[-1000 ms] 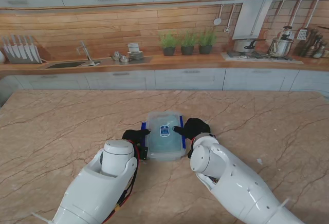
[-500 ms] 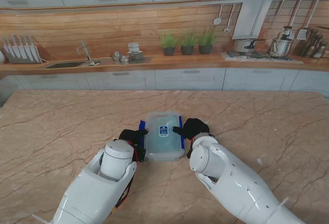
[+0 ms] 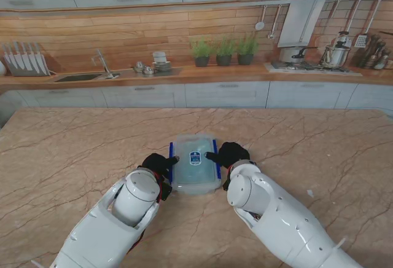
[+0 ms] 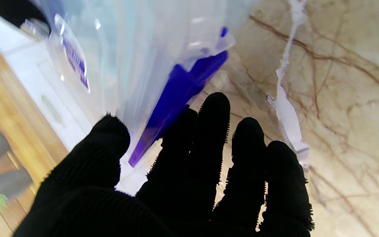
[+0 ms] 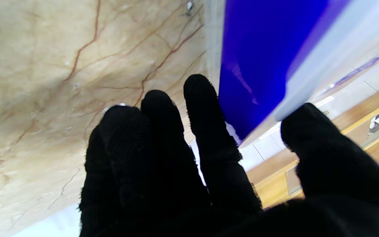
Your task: Fold the bubble film and place it into the plastic crate
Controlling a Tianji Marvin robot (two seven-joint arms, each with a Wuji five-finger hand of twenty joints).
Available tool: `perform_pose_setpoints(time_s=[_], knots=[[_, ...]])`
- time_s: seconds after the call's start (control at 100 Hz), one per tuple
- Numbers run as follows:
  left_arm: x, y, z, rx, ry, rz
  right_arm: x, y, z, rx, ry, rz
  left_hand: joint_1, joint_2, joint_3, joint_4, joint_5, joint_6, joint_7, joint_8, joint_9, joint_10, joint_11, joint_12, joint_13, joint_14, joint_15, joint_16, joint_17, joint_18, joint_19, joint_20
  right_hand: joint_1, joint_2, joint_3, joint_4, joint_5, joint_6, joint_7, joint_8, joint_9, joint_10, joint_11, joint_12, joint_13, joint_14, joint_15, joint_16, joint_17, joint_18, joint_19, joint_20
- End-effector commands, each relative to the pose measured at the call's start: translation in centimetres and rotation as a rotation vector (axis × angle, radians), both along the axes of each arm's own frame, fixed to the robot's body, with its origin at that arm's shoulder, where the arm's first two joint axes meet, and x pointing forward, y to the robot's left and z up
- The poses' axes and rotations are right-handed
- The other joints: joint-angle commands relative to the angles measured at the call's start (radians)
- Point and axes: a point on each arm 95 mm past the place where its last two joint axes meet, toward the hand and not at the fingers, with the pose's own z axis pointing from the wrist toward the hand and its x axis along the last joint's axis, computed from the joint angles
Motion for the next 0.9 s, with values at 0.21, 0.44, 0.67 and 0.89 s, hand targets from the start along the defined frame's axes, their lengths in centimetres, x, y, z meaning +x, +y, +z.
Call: perform_pose_setpoints(time_s=[0.21,0.44,0.67,0.89], knots=[[-0.8,-2.1,0.2,0.158,-0.022,-0.166,-0.7,1.6,0.2,0.029,0.008,0.059,0.077,0.116,-0.200,0.058,-0.003,-0.052,0.153,0.099,0.005,0.034,0.006,0.022,0.008,0.057,0.002,-0.023,0.009,0.043,-0.002,-0.035,0.065,0.101,-0.005,0.039,0.029,-0.094,-0.001,0.011,0.018,0.058,-0.006,-0.009,-0.014,0.016,-0.018,0.001,-0.003,-0.006,0.039,0.001],[-0.9,-3.3,0.4,0.326,-0.069,-0.282,-1.0,2.4,0.4,0.050,0.011,0.086,0.078,0.098,-0.116,0.056,0.048,-0.066,0.442,0.228,0.172,-0.030,0.247,0.150,0.210,0.026,0.132,-0.022,0.198,0.122,0.072,-0.021,0.078,0.120,0.000,0.036,0.036,-0.085,-0.003,0.007,0.030,0.060,-0.013,-0.013,-0.008,0.021,-0.024,-0.002,-0.003,-0.006,0.039,0.001],[-0.7,-4.1,0.3,0.463,-0.085,-0.367,-1.2,3.1,0.9,0.065,0.014,0.118,0.019,0.082,0.009,0.059,0.090,-0.040,0.463,0.250,0.242,-0.057,0.256,0.145,0.287,0.004,0.139,-0.059,0.288,0.144,0.100,-0.089,0.084,0.131,0.004,0.032,0.035,-0.082,-0.010,0.001,0.032,0.057,-0.022,-0.019,-0.006,0.022,-0.036,-0.009,-0.003,-0.006,0.039,0.002],[-0.9,-4.0,0.2,0.491,-0.107,-0.373,-1.2,2.7,1.2,0.057,0.011,0.111,0.011,0.095,-0.111,0.053,0.049,-0.032,0.256,0.131,0.139,-0.004,0.079,0.069,0.173,0.040,0.006,-0.107,0.178,0.117,0.042,-0.173,0.049,0.097,-0.017,0.025,-0.015,-0.076,-0.043,-0.013,-0.014,0.060,-0.041,-0.024,-0.041,0.012,-0.060,-0.016,-0.019,-0.007,0.022,-0.004]])
